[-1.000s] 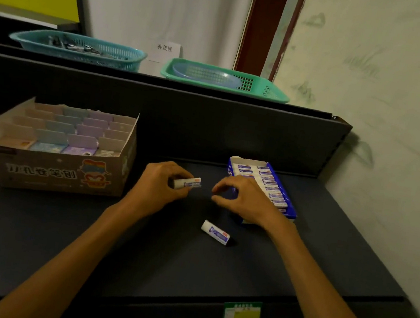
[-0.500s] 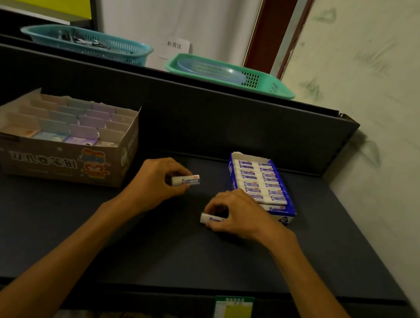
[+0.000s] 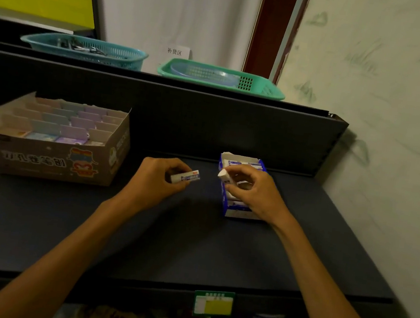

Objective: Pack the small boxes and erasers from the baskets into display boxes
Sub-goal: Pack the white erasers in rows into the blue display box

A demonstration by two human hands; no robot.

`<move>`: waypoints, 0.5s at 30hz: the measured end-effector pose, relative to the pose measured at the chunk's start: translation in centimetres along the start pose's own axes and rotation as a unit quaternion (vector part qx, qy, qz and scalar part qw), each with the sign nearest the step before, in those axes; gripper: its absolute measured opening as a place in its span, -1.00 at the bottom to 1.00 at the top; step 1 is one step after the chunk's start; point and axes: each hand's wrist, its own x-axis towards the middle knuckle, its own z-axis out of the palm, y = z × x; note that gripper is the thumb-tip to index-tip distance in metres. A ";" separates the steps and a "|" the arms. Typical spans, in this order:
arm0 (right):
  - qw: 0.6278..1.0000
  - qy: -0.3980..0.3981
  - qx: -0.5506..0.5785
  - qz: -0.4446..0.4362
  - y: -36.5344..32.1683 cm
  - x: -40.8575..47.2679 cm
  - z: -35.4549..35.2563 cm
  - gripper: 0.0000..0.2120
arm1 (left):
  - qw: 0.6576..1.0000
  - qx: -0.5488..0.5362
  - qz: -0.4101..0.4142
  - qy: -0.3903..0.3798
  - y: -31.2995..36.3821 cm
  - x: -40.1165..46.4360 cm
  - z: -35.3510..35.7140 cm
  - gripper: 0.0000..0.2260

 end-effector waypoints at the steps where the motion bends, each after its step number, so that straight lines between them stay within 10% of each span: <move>1: 1.000 0.009 -0.008 0.000 0.2 -0.1 -0.4 -0.65 | 1.000 0.002 0.004 0.000 0.3 0.1 0.2 -0.71; 15: 1.000 0.007 0.000 -0.017 1.9 -1.2 -4.0 -0.71 | 0.999 0.024 0.032 0.004 3.8 1.8 2.5 -0.70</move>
